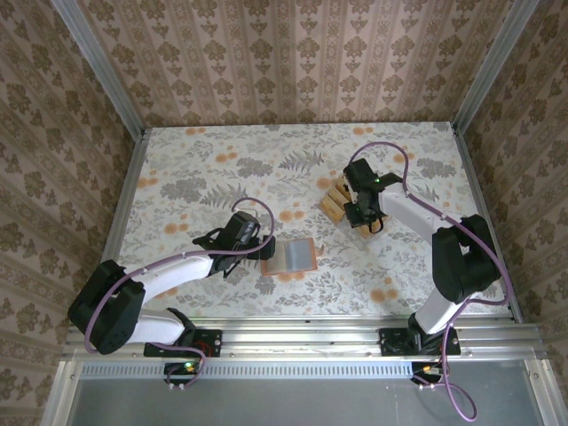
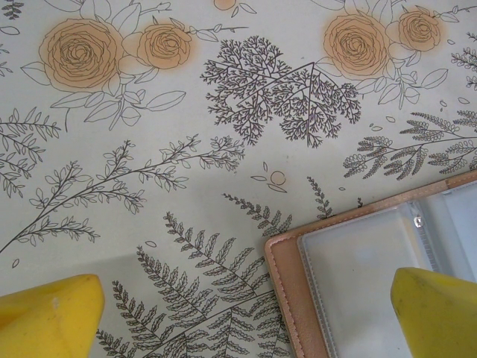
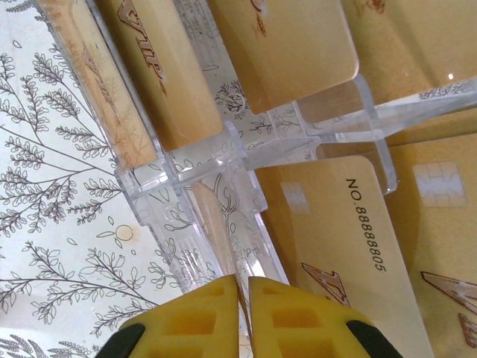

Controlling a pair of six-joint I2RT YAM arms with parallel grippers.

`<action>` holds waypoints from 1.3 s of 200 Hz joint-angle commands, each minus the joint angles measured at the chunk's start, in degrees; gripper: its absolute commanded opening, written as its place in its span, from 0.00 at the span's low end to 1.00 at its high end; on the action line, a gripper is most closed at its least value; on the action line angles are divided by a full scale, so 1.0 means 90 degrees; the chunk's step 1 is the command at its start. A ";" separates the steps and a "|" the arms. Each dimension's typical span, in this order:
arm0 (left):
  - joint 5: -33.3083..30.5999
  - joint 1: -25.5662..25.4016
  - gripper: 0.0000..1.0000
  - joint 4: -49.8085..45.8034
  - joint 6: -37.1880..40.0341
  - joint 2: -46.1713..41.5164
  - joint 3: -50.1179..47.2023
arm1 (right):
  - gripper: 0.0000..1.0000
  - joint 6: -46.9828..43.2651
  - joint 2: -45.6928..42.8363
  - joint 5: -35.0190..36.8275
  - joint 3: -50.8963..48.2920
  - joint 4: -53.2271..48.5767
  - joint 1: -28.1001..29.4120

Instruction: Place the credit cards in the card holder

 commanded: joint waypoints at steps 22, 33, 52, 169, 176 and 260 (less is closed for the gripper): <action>0.0079 0.0003 1.00 -0.0087 0.0159 -0.0067 0.0092 | 0.07 -0.0410 0.0019 -0.0154 0.0210 -0.0223 0.0095; 0.0091 0.0007 1.00 -0.0090 0.0170 -0.0086 0.0102 | 0.05 -0.0518 -0.0063 -0.0220 0.0259 -0.0215 0.0103; 0.0109 0.0010 1.00 -0.0120 0.0181 -0.0107 0.0112 | 0.03 -0.0652 -0.0208 -0.0316 0.0341 -0.0207 0.0134; 0.0115 -0.0021 1.00 -0.0527 0.0355 -0.0104 0.0245 | 0.00 0.0135 -0.1200 -0.1163 0.0776 -0.0254 0.0233; 0.0096 -0.0032 1.00 -0.0561 0.0348 -0.0120 0.0249 | 0.00 0.0383 -0.1298 -0.1425 0.0635 -0.0038 0.0254; -0.0245 -0.0292 1.00 -0.0843 0.0148 -0.0224 0.0146 | 0.00 0.2968 -0.1779 -0.2779 -0.1621 0.2915 0.1245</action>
